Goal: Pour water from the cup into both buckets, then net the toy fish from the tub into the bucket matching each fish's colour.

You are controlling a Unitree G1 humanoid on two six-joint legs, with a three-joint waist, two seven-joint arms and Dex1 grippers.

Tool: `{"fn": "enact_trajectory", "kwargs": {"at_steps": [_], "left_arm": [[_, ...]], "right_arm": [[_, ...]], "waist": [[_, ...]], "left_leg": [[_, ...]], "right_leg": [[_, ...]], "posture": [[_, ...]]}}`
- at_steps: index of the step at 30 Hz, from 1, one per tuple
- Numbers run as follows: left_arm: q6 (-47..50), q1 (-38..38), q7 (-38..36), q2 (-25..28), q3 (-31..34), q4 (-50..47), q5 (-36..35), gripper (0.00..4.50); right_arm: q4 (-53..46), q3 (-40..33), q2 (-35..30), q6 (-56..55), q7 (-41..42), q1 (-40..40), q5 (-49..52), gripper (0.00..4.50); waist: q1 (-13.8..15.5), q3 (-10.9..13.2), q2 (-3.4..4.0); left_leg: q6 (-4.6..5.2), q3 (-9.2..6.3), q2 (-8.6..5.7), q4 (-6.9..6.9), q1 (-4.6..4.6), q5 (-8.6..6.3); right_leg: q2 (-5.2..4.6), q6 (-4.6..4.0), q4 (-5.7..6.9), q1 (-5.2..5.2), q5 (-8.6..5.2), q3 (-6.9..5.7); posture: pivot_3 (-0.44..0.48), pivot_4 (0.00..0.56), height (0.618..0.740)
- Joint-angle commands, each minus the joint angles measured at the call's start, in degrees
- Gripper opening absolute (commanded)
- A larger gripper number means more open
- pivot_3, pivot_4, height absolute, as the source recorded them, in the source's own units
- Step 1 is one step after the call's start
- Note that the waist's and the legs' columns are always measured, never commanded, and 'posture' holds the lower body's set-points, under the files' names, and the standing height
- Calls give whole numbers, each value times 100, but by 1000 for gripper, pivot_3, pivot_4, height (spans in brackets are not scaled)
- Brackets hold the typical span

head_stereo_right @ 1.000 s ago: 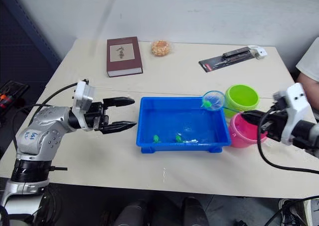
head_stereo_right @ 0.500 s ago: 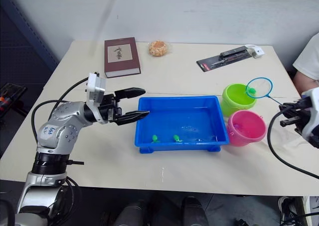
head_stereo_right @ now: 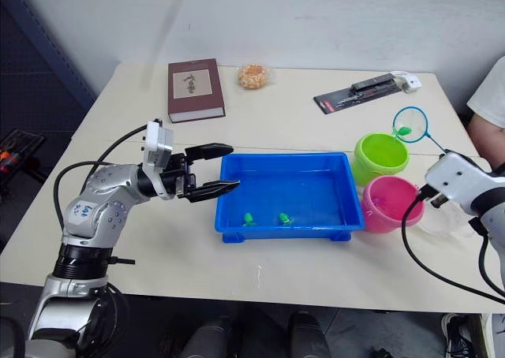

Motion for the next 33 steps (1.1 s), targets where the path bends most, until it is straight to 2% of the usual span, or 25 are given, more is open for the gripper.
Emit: {"fn": "enact_trajectory", "kwargs": {"at_steps": [1,7,11,21,25,29,33], "left_arm": [[-126,2,1,11,19,-228,11,4439],[-187,-16,-16,-37,-7,-219,9,4439],[-233,-42,-10,-67,-27,-185,21,4439],[-281,-95,0,-94,-65,-126,33,4439],[-228,-77,8,-109,-95,-162,17,4439],[-233,-65,30,-80,-74,-178,33,4439],[-219,-5,43,-21,-38,-247,16,4439]], "right_arm": [[149,20,-203,-880,-543,167,-778,0],[439,98,-148,-1250,-1425,482,-1953,0],[567,33,-147,-1389,-1772,370,-2133,0],[862,72,-7,-1178,-1636,-33,-1885,0],[840,376,-155,-1783,-1463,-21,-1834,0],[1161,233,-102,-1452,-1571,-237,-1845,0],[292,-101,223,-1127,-1192,-160,-1210,0]], "waist": [[-1,0,0],[-2,0,0],[-4,0,0],[-13,0,0],[-16,0,1],[-7,0,0],[-7,0,1]], "left_leg": [[0,2,0,0,1,0],[-2,2,2,0,2,1],[-1,6,1,0,3,1],[-2,8,2,0,5,1],[-2,7,4,1,6,1],[-1,12,1,2,5,1],[1,8,4,1,5,2]], "right_leg": [[-1,0,2,-1,0,1],[2,0,3,0,0,2],[2,0,2,0,0,7],[5,0,5,0,0,8],[7,0,7,0,0,8],[3,0,8,0,0,12],[5,0,7,0,0,9]], "posture": [[0,150,738],[0,150,738],[0,150,738],[0,150,738],[0,150,738],[0,150,738],[0,150,738]]}}
